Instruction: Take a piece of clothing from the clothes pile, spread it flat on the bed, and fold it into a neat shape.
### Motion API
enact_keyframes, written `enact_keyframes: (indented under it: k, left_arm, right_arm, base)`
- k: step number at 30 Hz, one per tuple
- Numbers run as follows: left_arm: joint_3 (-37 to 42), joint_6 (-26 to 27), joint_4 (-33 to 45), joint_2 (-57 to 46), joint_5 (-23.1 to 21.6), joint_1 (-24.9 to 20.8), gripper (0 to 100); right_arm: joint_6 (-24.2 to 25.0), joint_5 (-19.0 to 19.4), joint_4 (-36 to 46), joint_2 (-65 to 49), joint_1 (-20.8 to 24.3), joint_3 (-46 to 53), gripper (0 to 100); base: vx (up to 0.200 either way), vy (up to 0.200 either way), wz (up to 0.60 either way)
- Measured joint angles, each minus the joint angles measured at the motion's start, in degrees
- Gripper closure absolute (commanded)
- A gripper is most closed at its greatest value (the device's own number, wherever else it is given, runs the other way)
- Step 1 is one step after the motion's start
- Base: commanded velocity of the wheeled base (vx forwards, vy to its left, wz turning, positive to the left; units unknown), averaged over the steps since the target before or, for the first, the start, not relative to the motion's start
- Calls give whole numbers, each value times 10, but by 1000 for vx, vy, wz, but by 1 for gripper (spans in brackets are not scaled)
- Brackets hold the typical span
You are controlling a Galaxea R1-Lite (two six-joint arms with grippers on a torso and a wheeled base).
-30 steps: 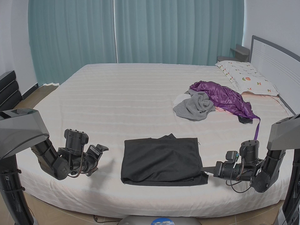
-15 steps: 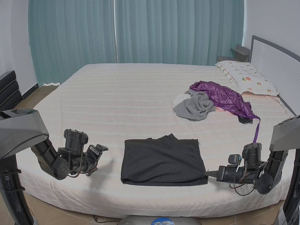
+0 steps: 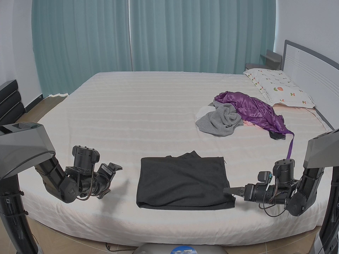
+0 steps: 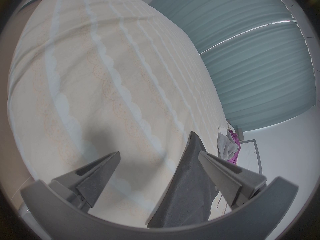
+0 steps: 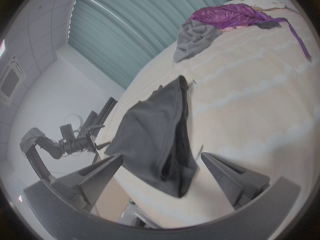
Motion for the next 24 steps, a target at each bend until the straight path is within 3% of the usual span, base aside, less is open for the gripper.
enact_keyframes:
  k: [10,16,24]
  left_arm:
    - [0,0,0,0,0,0,0]
    - [0,0,0,0,0,0,0]
    - [1,0,0,0,0,0,0]
  right_arm:
    - [82,-31,38,15,-6,-165,0]
    - [97,-76,106,62,-1,-299,0]
    - [104,-106,205,130,8,-427,0]
  base:
    - [0,0,0]
    - [0,0,0]
    - [0,0,0]
